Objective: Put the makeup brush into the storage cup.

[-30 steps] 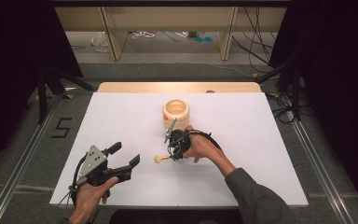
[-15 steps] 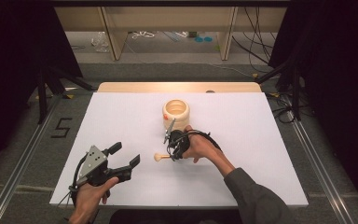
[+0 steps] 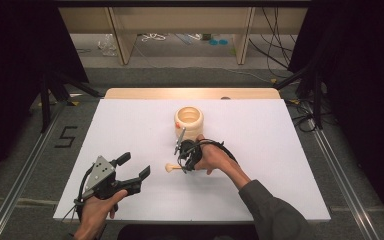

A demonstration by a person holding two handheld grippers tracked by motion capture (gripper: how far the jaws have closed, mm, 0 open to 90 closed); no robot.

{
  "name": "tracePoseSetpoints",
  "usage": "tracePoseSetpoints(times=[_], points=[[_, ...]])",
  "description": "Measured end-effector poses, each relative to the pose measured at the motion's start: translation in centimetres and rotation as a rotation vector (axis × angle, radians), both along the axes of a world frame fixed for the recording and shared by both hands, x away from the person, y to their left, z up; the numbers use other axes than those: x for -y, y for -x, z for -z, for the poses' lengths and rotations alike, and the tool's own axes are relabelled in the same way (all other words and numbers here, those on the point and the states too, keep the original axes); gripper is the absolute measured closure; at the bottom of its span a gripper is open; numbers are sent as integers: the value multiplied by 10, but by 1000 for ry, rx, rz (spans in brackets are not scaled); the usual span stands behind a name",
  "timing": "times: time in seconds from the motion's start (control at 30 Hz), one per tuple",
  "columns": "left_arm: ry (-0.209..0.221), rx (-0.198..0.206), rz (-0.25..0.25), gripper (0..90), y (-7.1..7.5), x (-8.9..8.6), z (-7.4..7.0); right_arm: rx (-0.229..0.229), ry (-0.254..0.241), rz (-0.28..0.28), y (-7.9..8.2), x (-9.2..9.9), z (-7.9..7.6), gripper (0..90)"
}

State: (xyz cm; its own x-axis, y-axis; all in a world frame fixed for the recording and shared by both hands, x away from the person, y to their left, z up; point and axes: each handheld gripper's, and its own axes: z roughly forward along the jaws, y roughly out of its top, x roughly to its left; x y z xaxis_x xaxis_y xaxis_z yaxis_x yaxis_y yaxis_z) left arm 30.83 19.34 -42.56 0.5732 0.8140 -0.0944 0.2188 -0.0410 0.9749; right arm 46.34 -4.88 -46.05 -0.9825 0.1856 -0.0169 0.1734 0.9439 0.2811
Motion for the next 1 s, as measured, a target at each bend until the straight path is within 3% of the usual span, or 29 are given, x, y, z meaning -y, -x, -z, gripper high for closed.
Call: tracePoseSetpoints(times=[0.27,0.5,1.0], points=[[-1,0,1,183,0,0,0,6,12,-13,1,-2,0,820],[-1,0,1,183,0,0,0,-4,13,19,2,-2,0,826],[-2,-1,1,183,0,0,0,-11,26,23,-1,-5,-1,829]])
